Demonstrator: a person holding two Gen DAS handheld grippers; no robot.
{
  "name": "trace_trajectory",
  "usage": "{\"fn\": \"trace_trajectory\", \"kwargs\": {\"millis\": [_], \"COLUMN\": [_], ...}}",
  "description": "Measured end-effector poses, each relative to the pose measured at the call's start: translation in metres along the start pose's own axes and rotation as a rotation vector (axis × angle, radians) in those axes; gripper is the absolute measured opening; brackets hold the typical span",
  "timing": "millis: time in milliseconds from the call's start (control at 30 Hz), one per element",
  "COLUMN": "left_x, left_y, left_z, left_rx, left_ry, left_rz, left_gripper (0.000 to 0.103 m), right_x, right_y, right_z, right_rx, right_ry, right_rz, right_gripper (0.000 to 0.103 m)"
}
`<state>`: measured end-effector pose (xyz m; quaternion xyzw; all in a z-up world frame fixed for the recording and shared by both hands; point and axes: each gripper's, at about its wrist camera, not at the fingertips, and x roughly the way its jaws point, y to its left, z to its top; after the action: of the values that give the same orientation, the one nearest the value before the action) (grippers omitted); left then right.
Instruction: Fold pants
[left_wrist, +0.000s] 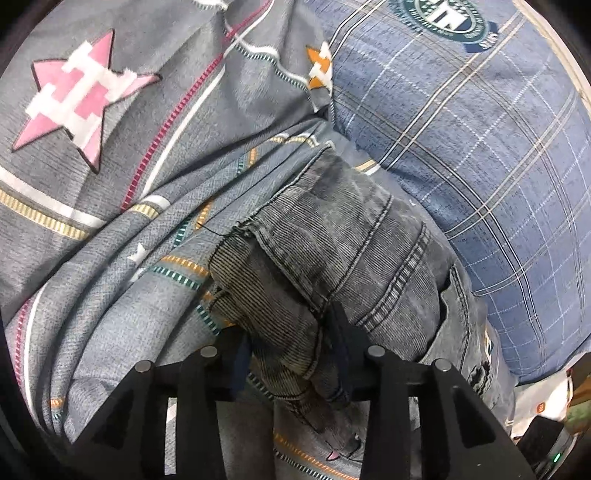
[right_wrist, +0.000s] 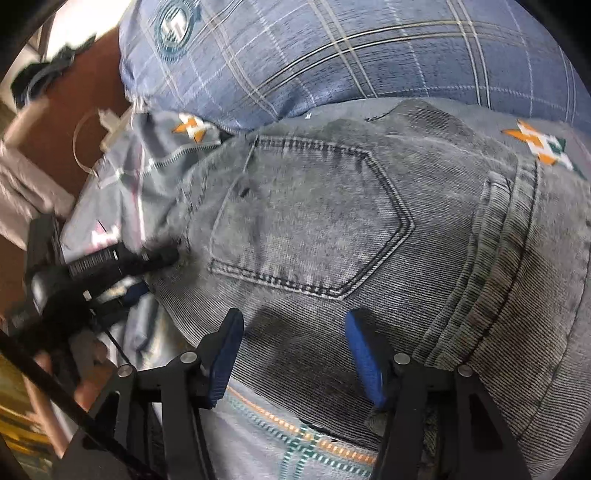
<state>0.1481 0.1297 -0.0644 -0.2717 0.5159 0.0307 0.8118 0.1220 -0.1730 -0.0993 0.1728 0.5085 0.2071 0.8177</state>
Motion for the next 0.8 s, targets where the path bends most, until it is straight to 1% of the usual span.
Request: {"fn": "trace_trajectory", "kwargs": {"millis": [33, 67, 133, 200, 233, 300, 333, 400, 433, 467, 500, 567, 600, 667, 700, 733, 767, 800], "left_x": [-0.001, -0.010, -0.029, -0.051, -0.062, -0.083, -0.091, -0.104, -0.111, -0.114, -0.116, -0.114, -0.112, -0.097, -0.090, -0.078, -0.060, -0.044], "left_y": [-0.002, -0.009, -0.025, -0.048, -0.059, -0.085, -0.099, -0.130, -0.152, -0.165, -0.178, -0.207, -0.216, -0.235, -0.238, -0.242, -0.245, -0.245], "left_z": [0.000, -0.003, -0.009, -0.018, -0.022, -0.034, -0.041, -0.060, -0.076, -0.088, -0.101, -0.131, -0.145, -0.178, -0.187, -0.199, -0.207, -0.209], "left_rx": [0.006, 0.037, 0.113, 0.212, 0.258, 0.356, 0.408, 0.522, 0.605, 0.659, 0.713, 0.837, 0.883, 0.983, 1.013, 1.045, 1.051, 1.037], "left_ry": [-0.008, -0.039, -0.114, -0.190, -0.220, -0.279, -0.306, -0.351, -0.371, -0.377, -0.377, -0.360, -0.338, -0.255, -0.228, -0.177, -0.101, -0.044], "left_rz": [0.002, 0.006, 0.019, 0.007, -0.008, -0.032, -0.040, -0.065, -0.094, -0.117, -0.146, -0.215, -0.246, -0.330, -0.349, -0.368, -0.377, -0.376], "left_gripper": [0.021, 0.019, 0.018, 0.018, 0.017, 0.017, 0.017, 0.016, 0.015, 0.010, 0.010, 0.009, 0.009, 0.008, 0.008, 0.008, 0.009, 0.009], "right_x": [0.000, 0.000, -0.011, -0.043, -0.068, -0.110, -0.131, -0.158, -0.167, -0.173, -0.176, -0.179, -0.177, -0.173, -0.169, -0.165, -0.160, -0.157], "right_y": [0.002, 0.006, 0.003, -0.006, -0.015, -0.033, -0.045, -0.071, -0.087, -0.102, -0.118, -0.153, -0.164, -0.189, -0.196, -0.202, -0.203, -0.206], "right_z": [-0.001, -0.001, -0.001, 0.001, 0.004, 0.005, 0.003, -0.002, -0.003, -0.003, -0.004, -0.006, -0.009, -0.016, -0.018, -0.019, -0.019, -0.018], "right_rx": [-0.021, -0.032, -0.016, 0.025, 0.048, 0.110, 0.148, 0.211, 0.251, 0.296, 0.346, 0.471, 0.523, 0.633, 0.669, 0.697, 0.710, 0.719], "right_ry": [-0.004, -0.005, -0.014, -0.080, -0.127, -0.203, -0.241, -0.304, -0.324, -0.339, -0.353, -0.373, -0.375, -0.375, -0.370, -0.360, -0.353, -0.343], "right_rz": [-0.013, -0.021, 0.011, 0.053, 0.065, 0.070, 0.060, 0.064, 0.066, 0.069, 0.083, 0.156, 0.194, 0.297, 0.338, 0.372, 0.386, 0.384], "right_gripper": [0.063, 0.063, 0.062, 0.063, 0.065, 0.081, 0.082, 0.083, 0.083, 0.083, 0.083, 0.083, 0.083, 0.084, 0.084, 0.084, 0.084, 0.084]}}
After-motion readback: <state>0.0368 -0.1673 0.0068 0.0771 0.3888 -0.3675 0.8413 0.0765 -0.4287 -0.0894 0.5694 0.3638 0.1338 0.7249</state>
